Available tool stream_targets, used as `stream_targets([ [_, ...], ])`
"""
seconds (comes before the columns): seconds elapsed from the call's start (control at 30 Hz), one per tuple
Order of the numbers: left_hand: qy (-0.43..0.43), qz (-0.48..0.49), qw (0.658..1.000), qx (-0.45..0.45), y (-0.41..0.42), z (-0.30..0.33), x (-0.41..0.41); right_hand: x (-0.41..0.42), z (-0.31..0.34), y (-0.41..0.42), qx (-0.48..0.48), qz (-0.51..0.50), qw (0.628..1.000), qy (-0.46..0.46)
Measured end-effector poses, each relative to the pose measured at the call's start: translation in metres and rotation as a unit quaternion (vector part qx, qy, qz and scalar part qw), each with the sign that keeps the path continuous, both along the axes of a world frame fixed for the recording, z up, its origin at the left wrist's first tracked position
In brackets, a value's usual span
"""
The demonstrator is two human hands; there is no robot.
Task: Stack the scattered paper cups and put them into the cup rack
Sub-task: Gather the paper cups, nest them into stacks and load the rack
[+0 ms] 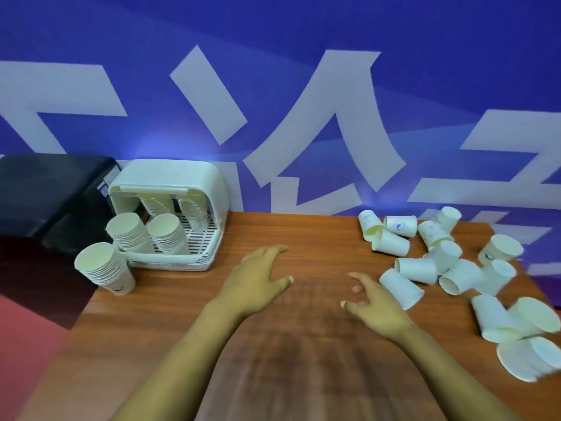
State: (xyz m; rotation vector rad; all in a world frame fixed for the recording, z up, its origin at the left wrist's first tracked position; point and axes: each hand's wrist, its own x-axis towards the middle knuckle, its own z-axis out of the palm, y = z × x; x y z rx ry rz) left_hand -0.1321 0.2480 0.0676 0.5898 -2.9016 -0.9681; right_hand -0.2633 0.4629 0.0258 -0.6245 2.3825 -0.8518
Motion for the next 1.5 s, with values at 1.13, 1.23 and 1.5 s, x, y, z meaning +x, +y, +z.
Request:
stream_targets([
  [1.13,-0.085,-0.029,0.993,0.077,0.175,-0.048,-0.199,-0.182,-0.023,0.182,0.057,-0.02,0.998,-0.006],
  [1.23,-0.111,-0.011,0.991,0.071,0.198,-0.069,-0.215,-0.212,-0.031,0.191,0.09,0.006,0.996,0.019],
  [1.5,-0.187,-0.05,0.978,-0.077,0.221,-0.098,-0.236,-0.246,-0.058,0.165,0.1,0.109,0.987,0.066],
])
